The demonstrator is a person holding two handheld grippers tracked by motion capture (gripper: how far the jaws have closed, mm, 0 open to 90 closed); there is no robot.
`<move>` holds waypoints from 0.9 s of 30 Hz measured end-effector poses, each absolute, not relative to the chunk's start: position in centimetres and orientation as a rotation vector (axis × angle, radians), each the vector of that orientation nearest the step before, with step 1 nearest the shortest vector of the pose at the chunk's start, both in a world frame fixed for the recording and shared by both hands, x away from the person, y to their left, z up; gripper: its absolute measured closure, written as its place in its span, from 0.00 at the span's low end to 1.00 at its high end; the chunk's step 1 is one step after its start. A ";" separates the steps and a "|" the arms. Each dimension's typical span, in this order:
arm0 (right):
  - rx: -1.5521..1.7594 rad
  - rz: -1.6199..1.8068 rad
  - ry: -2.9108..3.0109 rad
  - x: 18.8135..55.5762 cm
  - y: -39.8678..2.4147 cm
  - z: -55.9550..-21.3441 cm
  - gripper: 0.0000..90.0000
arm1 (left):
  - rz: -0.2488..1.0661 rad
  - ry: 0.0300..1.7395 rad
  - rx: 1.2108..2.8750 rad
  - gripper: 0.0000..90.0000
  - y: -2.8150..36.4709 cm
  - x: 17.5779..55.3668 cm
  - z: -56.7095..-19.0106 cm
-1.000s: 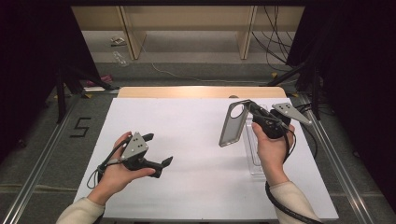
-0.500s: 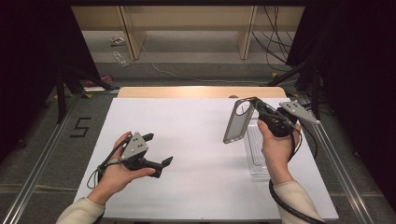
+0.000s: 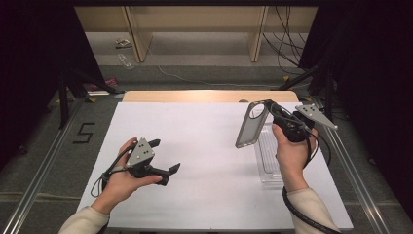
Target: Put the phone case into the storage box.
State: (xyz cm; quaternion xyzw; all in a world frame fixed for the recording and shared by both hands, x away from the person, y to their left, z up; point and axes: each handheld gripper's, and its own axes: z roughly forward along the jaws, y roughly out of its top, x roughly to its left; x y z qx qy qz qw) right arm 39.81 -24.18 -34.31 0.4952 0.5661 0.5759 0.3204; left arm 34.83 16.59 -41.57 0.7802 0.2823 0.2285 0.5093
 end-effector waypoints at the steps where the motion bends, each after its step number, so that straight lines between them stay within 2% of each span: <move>1: 1.299 1.511 1.484 39.8 -24.3 -34.3 0.99 | 0.550 0.679 1.880 0.00 16.6 34.8 -41.6; 27: 1.300 1.498 1.442 39.6 -25.2 -33.7 0.99 | 0.551 0.678 1.877 0.00 16.6 34.8 -41.5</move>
